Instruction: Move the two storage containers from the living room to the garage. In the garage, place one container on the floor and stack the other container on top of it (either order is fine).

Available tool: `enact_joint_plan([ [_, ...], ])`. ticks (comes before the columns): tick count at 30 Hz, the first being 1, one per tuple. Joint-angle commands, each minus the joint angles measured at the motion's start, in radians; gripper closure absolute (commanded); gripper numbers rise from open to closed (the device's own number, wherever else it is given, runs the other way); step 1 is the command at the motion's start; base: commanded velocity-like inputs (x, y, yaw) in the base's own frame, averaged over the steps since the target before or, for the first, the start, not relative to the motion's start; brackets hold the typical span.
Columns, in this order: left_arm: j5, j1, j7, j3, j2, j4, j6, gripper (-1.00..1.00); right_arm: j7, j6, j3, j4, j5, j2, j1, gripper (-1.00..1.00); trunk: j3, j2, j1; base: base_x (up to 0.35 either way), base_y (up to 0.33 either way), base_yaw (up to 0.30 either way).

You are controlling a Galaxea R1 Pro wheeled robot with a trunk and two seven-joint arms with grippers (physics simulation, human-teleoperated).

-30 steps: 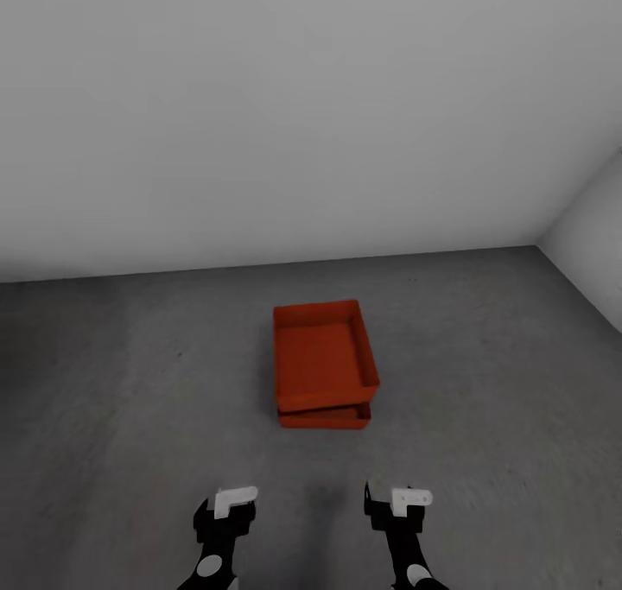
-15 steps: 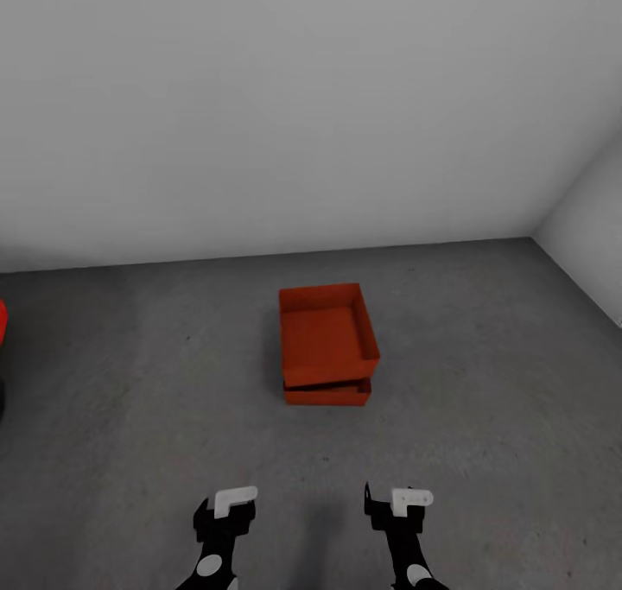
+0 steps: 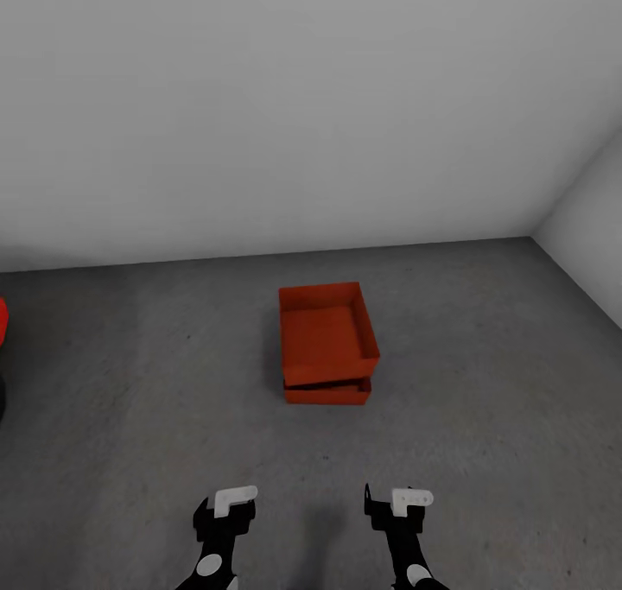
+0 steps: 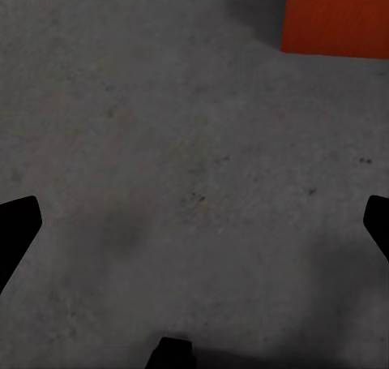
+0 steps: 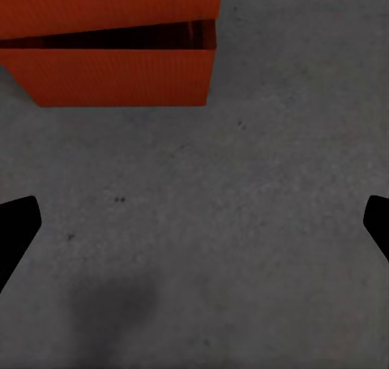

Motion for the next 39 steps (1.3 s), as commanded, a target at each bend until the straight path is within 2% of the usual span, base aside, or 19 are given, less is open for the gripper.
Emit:
enact_joint_plan([
  [1,0.01,-0.001,0.006,-0.009,0.0,0.001,-0.004,-1.0,-0.004,-0.004,0.009,0.001,-0.01,0.0,-0.001,-1.0,-0.001,-0.001,0.0,0.0,0.0,0.0],
  [13,0.008,-0.001,0.006,-0.009,-0.001,0.002,-0.004,-1.0,-0.004,-0.005,0.009,0.001,-0.01,0.0,-0.001,-1.0,-0.001,-0.001,0.0,0.0,0.0,0.0],
  [33,0.008,-0.001,0.006,-0.009,0.0,0.002,-0.004,-1.0,-0.004,-0.005,0.009,0.001,-0.009,0.0,-0.001,-1.0,0.062,0.139,-0.076,0.0,0.0,0.0],
  [39,0.008,-0.001,0.006,-0.009,0.0,0.002,-0.004,-1.0,-0.004,-0.005,0.009,0.001,-0.009,0.0,-0.001,-1.0,0.062,0.139,-0.076,0.0,0.0,0.0],
])
